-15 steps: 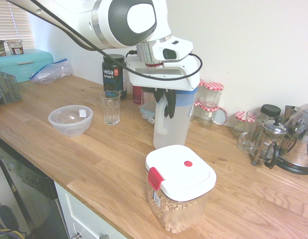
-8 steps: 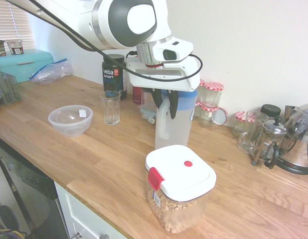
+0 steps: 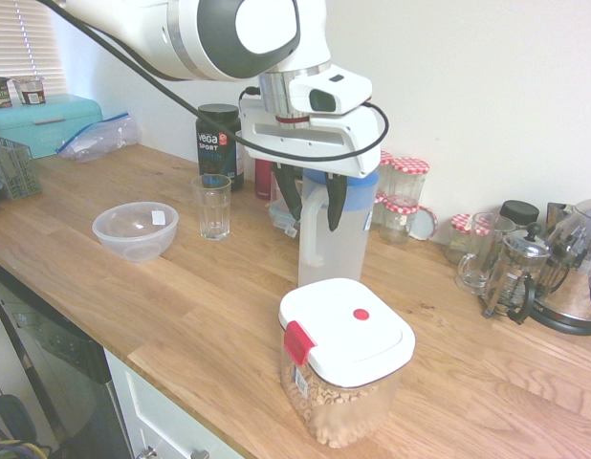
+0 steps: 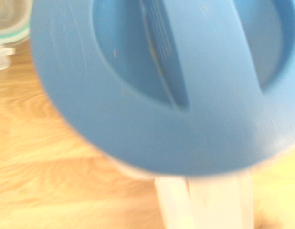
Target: Pour me some water
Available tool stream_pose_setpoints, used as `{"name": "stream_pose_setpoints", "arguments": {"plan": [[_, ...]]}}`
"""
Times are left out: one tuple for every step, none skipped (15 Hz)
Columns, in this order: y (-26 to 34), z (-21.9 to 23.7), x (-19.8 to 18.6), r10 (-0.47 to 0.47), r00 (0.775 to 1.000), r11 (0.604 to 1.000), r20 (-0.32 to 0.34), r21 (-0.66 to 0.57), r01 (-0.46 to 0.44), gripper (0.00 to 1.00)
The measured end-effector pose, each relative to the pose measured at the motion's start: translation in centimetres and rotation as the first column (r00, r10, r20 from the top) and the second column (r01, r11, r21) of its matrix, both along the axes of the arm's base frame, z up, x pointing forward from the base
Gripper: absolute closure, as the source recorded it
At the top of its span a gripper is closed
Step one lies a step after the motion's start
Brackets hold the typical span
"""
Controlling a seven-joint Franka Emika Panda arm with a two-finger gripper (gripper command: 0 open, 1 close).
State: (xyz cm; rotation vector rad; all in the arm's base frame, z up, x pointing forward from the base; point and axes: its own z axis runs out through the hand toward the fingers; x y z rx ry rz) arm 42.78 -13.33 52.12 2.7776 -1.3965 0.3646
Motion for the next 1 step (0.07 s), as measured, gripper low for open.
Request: {"name": "stream_pose_setpoints", "arguments": {"plan": [[0.15,0.53,-0.74,-0.005,1.000,1.000,-0.005,0.024,0.005,0.00]]}}
